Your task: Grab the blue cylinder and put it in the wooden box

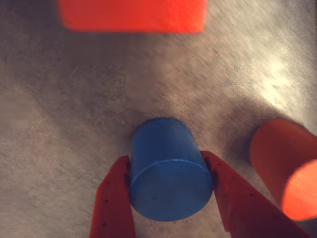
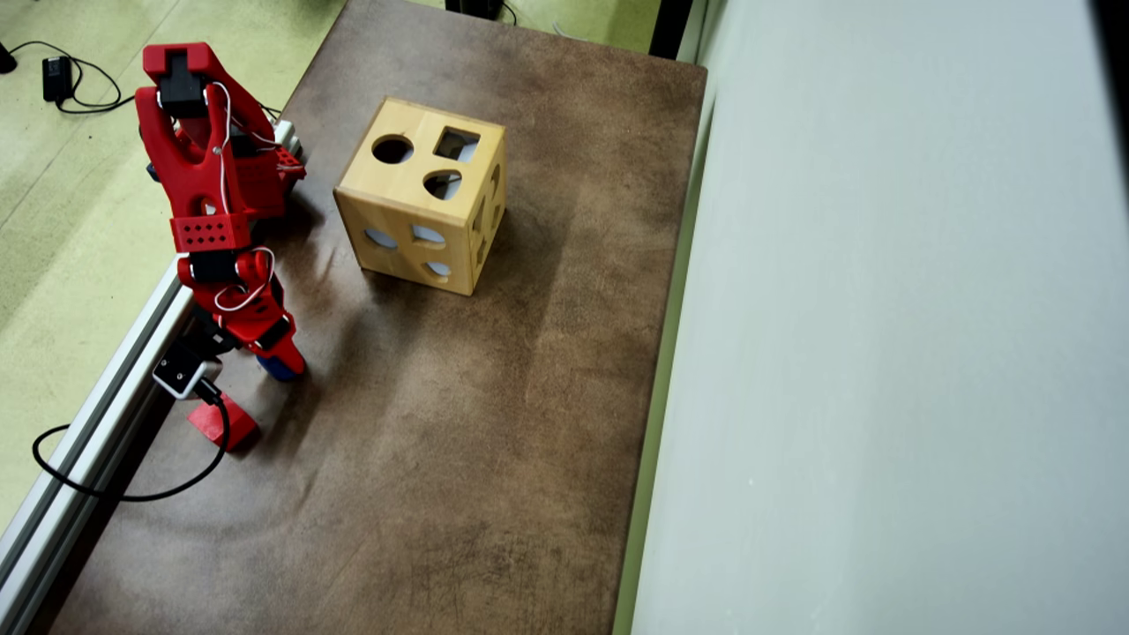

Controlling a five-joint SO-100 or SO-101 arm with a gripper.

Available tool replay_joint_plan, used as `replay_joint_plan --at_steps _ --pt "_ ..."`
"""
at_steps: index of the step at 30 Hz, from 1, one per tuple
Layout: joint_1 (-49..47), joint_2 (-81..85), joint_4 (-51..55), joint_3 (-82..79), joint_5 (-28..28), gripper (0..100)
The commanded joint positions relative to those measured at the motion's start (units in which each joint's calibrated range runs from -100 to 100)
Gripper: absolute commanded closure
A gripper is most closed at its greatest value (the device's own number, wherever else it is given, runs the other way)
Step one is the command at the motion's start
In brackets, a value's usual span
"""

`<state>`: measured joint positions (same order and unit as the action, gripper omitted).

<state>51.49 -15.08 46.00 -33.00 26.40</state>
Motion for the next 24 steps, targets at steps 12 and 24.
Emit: replay_joint_plan --at_steps 12,24 --pt "0.29 17.25 15.07 1.79 -0.24 91" --pt "-0.45 36.36 28.58 1.96 -0.15 91"
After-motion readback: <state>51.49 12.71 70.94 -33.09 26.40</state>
